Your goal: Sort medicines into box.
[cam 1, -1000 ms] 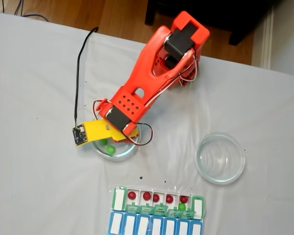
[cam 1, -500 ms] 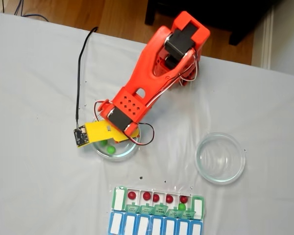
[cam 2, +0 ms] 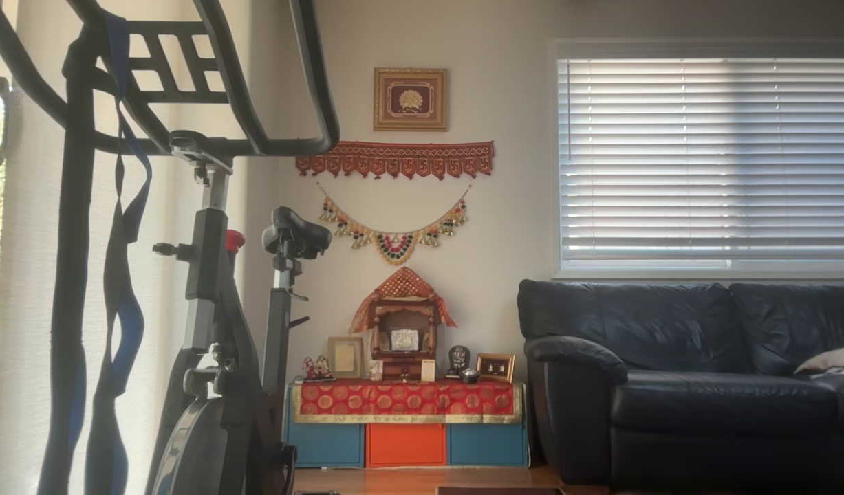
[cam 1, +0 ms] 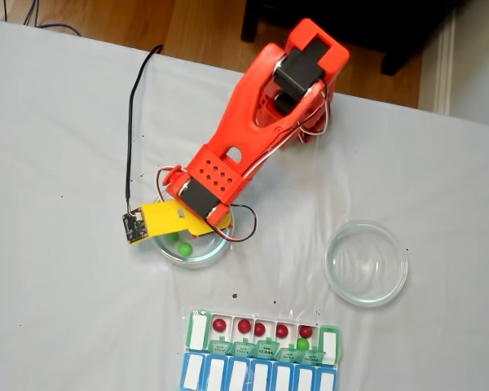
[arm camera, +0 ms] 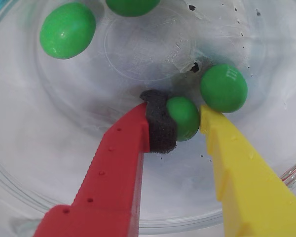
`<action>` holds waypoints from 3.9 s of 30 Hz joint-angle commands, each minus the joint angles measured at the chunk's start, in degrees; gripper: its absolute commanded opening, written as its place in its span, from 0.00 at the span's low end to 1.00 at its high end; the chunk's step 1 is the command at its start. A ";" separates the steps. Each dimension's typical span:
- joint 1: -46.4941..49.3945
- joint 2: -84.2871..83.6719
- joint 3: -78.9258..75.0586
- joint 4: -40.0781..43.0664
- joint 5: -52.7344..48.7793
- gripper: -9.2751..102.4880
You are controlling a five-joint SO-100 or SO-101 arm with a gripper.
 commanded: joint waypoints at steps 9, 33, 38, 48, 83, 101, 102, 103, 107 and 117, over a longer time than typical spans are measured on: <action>-0.79 8.44 -2.46 -9.49 8.44 0.09; -11.07 7.91 -31.20 2.81 25.22 0.09; -17.31 7.47 -33.05 3.52 29.09 0.09; -30.32 -3.96 -43.59 9.40 38.94 0.09; -35.33 -35.51 -84.81 22.15 46.41 0.09; -35.33 -34.80 -82.71 19.16 50.54 0.09; -35.16 -33.13 -79.63 16.00 50.98 0.09; -35.07 -32.08 -77.87 14.06 51.15 0.09; -34.89 -28.83 -72.16 8.26 52.12 0.09; -35.16 -28.04 -73.04 10.02 53.53 0.09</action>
